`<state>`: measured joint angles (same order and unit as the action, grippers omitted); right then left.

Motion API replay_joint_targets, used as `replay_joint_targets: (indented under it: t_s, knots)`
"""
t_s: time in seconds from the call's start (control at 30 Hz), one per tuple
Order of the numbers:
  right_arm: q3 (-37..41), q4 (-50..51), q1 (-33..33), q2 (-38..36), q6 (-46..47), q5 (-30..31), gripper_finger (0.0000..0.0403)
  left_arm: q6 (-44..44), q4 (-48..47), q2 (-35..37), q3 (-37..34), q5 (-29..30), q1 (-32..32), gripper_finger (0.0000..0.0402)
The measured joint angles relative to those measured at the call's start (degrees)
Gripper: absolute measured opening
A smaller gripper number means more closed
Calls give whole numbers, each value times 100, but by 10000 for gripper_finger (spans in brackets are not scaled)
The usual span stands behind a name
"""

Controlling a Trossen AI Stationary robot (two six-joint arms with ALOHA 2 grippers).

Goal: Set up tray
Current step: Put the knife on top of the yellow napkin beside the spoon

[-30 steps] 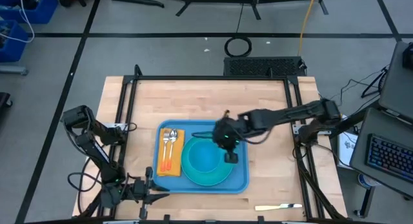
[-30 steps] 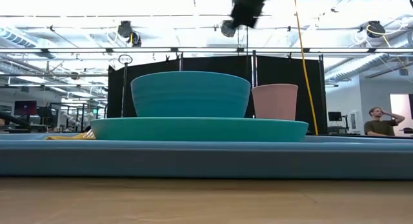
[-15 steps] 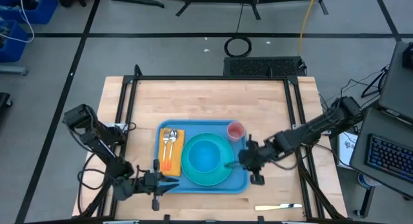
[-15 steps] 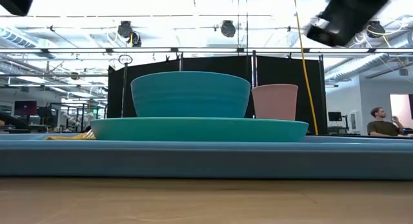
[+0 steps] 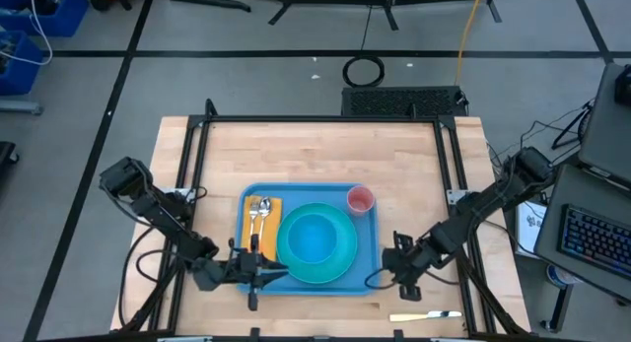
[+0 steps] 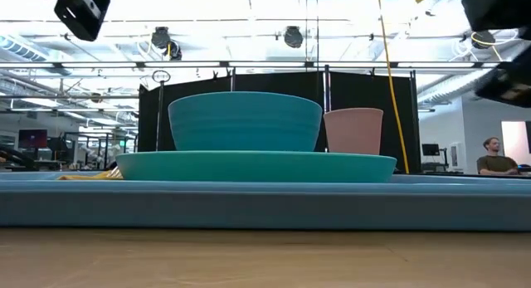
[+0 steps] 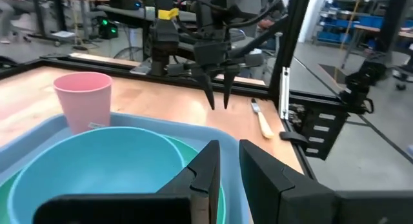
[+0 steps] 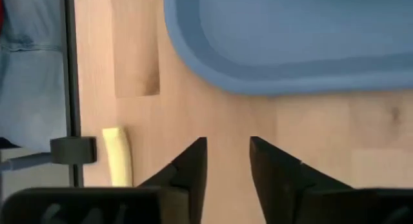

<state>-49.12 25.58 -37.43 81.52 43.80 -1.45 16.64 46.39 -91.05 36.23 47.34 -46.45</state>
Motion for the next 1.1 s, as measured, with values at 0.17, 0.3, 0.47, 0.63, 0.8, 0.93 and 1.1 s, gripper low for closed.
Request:
replay_joint_targets:
  t_s: [0.17,0.3,0.47,0.63,0.8,0.93,1.1]
  knots:
    - [9,-39,-256,0,593,-6,141,-24,-137,0,0,-317,127,63]
    - [9,-76,-427,0,1192,-149,168,-30,-351,0,0,-400,184,63]
    - [6,-347,-873,44,2043,-79,186,-64,-552,0,0,-403,180,63]
    - [6,-392,-1363,357,2821,-23,187,-347,-554,0,0,-401,212,63]
    - [6,-678,-1685,694,3199,-28,187,-349,-553,0,0,-397,354,63]
    - [6,-761,-1819,799,3324,-25,187,-254,-551,0,0,-498,479,63]
    - [6,-759,-1994,873,3504,-155,187,-233,-544,0,0,-684,591,63]
